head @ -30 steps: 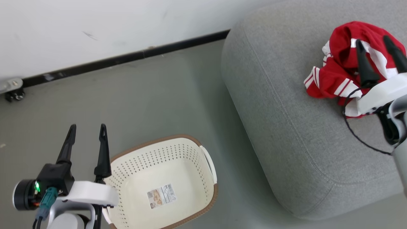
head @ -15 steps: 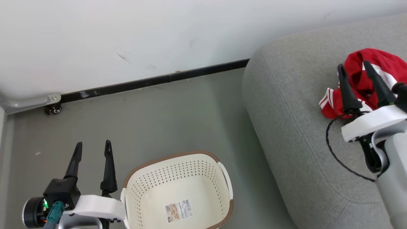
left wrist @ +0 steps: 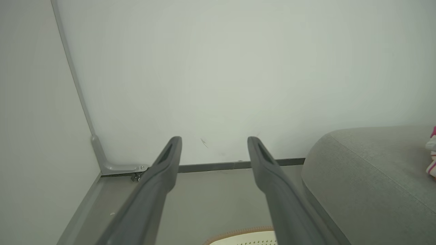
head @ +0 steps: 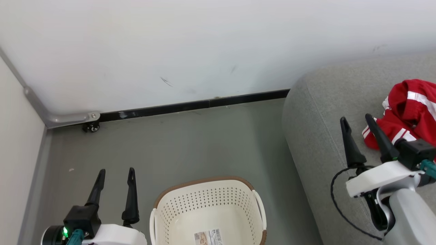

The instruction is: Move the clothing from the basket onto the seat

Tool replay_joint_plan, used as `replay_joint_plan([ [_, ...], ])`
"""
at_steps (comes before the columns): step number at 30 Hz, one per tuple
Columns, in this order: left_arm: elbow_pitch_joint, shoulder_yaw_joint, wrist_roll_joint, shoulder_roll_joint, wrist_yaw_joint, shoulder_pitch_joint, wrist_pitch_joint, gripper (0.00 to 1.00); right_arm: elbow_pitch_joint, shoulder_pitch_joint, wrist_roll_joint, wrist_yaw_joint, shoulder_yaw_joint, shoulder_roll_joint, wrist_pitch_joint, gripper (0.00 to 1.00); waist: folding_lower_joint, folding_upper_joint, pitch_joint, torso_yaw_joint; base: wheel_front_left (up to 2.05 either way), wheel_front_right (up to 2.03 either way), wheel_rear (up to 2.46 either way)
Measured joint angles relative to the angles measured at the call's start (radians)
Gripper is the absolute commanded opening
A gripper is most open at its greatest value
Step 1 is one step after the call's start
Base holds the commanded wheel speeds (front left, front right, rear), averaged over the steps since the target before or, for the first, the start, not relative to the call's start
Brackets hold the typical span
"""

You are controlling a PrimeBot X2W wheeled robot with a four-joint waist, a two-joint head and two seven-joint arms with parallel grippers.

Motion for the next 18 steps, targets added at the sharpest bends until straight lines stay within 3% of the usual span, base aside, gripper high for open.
replay_joint_plan([
  [18,0.051,-0.057,0.018,-0.015,-0.035,0.037,0.0,1.0,-0.102,0.234,-0.076,0.0,-0.083,0.116,-0.006,1.0,0.0,0.0,-0.085,0.08,0.0,0.0,0.0],
])
